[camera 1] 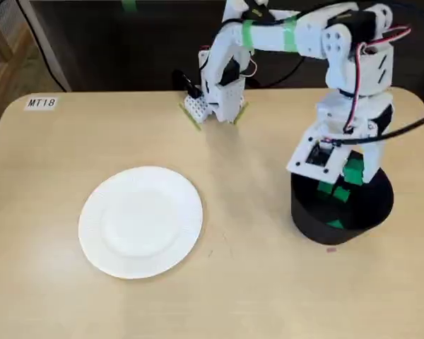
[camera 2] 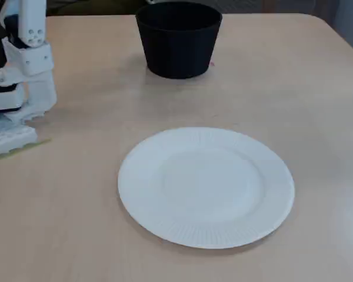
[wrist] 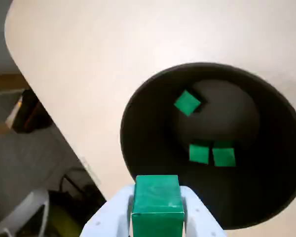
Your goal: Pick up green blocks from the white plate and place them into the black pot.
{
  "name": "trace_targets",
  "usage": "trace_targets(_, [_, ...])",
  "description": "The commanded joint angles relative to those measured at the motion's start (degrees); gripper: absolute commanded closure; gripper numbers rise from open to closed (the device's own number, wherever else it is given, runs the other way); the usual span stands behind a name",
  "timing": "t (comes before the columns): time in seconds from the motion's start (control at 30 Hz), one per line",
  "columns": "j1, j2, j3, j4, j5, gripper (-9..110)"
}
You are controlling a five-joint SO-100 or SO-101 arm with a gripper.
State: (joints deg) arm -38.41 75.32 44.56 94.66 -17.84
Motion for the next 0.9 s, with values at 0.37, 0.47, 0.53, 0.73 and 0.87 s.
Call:
trace_targets(0.37, [-2.11, 1.49, 4.13, 0.62, -1.58, 70])
trace_targets(0.47, [-2.11, 1.67, 3.96, 0.35, -2.81, 56])
trace_targets(0.53, [-1.67, 1.67, 3.69, 0.26, -2.37, 57])
trace_targets(0.73, [1.93, 2.72, 3.08, -0.18, 1.76, 104])
trace_targets(0.87, [6.59, 11.25, 3.43, -0.35, 1.41, 104])
